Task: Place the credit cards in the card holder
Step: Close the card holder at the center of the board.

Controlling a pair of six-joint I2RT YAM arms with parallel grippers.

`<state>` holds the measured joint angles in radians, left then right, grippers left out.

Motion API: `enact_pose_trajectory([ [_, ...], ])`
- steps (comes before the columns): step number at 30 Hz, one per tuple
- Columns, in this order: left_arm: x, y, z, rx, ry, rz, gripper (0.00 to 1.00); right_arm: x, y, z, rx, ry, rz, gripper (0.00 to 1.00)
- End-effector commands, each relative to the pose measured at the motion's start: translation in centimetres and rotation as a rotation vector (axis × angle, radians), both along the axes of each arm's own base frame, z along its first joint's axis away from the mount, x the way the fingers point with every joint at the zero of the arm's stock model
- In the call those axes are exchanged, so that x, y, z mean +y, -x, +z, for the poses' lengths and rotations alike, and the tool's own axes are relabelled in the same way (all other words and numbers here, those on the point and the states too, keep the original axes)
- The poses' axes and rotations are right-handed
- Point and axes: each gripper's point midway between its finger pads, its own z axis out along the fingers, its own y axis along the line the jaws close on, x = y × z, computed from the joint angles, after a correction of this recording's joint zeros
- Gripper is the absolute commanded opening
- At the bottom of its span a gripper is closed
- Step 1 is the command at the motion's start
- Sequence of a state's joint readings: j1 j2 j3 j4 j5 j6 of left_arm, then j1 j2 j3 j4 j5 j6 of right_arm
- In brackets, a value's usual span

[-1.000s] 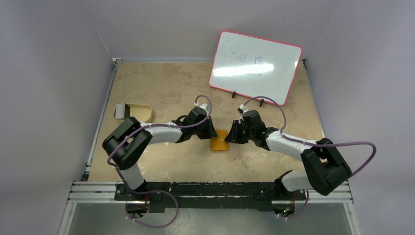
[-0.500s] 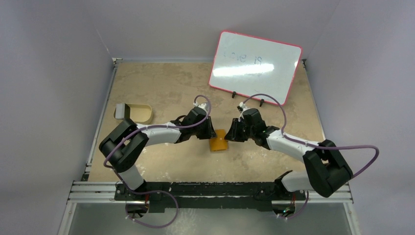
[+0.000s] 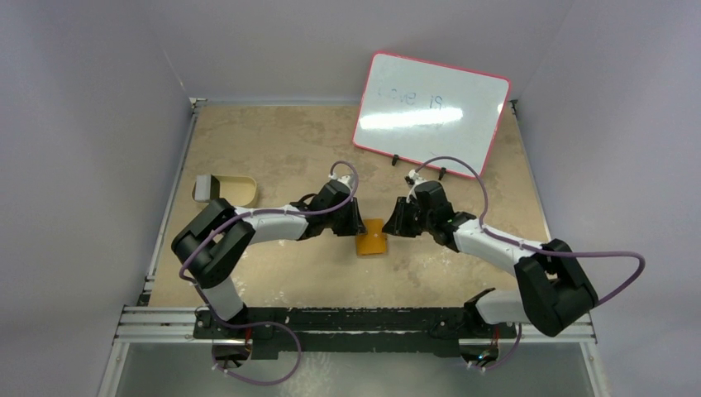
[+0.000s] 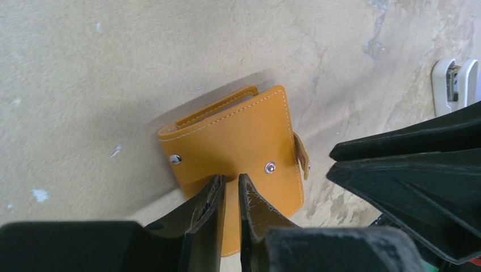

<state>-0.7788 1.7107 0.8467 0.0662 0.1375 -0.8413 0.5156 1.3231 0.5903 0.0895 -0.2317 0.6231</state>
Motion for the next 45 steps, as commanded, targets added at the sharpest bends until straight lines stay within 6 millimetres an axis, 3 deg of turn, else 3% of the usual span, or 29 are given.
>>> enact_pose_trajectory([
  [1,-0.8,-0.3,-0.2,-0.01,-0.002,-0.039,0.13,0.8,-0.6,0.8,-0.03,-0.036,0.038,0.23],
  [25,-0.6,-0.4,-0.3,-0.007,-0.004,-0.019,0.11,1.6,-0.3,-1.8,0.035,-0.043,0.074,0.21],
  [45,-0.6,-0.4,-0.7,0.002,0.0,-0.008,0.11,2.0,0.1,-2.3,0.062,-0.059,0.101,0.21],
])
